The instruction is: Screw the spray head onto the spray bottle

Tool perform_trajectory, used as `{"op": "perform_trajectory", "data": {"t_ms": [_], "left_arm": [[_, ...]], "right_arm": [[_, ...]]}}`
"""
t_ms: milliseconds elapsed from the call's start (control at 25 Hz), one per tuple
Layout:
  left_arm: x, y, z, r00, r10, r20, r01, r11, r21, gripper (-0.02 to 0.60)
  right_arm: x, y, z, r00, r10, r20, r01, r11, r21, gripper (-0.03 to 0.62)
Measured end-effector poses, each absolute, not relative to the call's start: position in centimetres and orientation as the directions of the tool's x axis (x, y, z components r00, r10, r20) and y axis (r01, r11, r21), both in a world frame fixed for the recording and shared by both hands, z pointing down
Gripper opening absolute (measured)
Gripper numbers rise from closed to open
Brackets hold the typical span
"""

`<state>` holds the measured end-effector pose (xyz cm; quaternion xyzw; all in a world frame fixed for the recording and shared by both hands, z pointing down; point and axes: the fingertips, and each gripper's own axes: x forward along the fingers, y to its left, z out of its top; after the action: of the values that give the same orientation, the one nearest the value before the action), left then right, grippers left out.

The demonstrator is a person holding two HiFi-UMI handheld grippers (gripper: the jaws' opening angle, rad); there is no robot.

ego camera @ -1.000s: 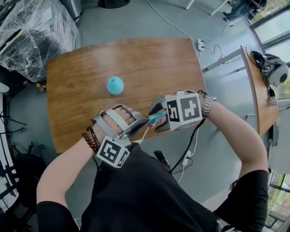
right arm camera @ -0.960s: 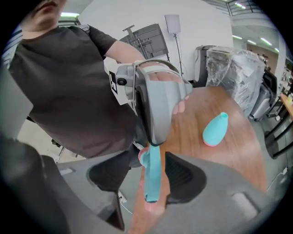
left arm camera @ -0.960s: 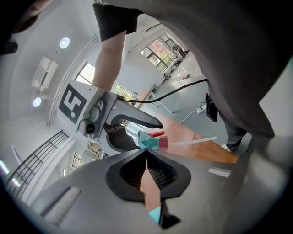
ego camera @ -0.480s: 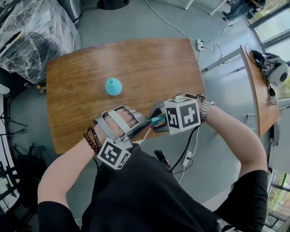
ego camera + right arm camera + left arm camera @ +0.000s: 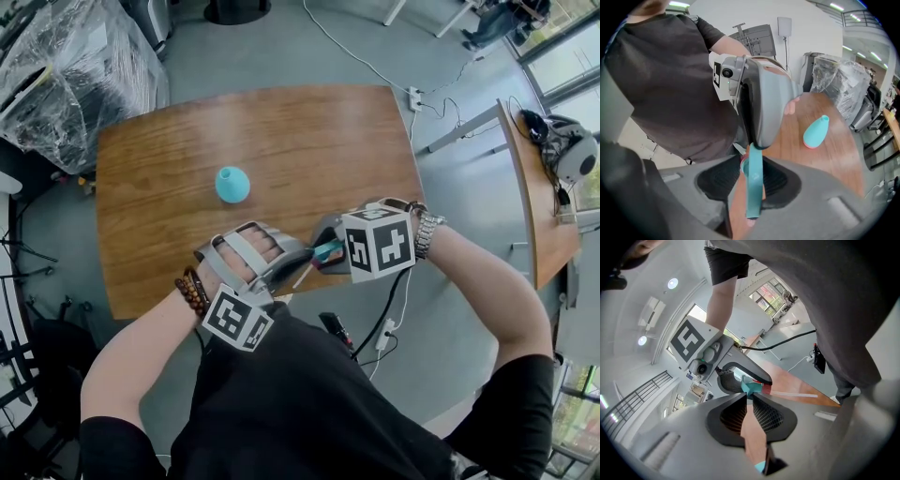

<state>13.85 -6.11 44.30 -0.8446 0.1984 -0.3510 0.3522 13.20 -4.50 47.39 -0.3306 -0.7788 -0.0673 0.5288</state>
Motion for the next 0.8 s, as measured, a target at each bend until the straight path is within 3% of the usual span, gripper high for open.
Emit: {"op": "perform_trajectory", "data": {"t_ms": [240,800], "left_arm": [[13.6,-6.9,44.3,0.652,-0.615,0.443,-0.2,-0.703,-0.683,0.11],[4.7,-9.9,46.6,0.448,-0.784,0.43,-0.641,-0.617,-0.456,0.138]], "right_arm": [[14.0,-5.3,47.3,-0.224,0.421,0.879,0.593,0.774,-0.22,0.123],[13.5,-8.8,46.0,-0.257,0.317,0.913,0.578,0.808,-0.118,0.123]]}}
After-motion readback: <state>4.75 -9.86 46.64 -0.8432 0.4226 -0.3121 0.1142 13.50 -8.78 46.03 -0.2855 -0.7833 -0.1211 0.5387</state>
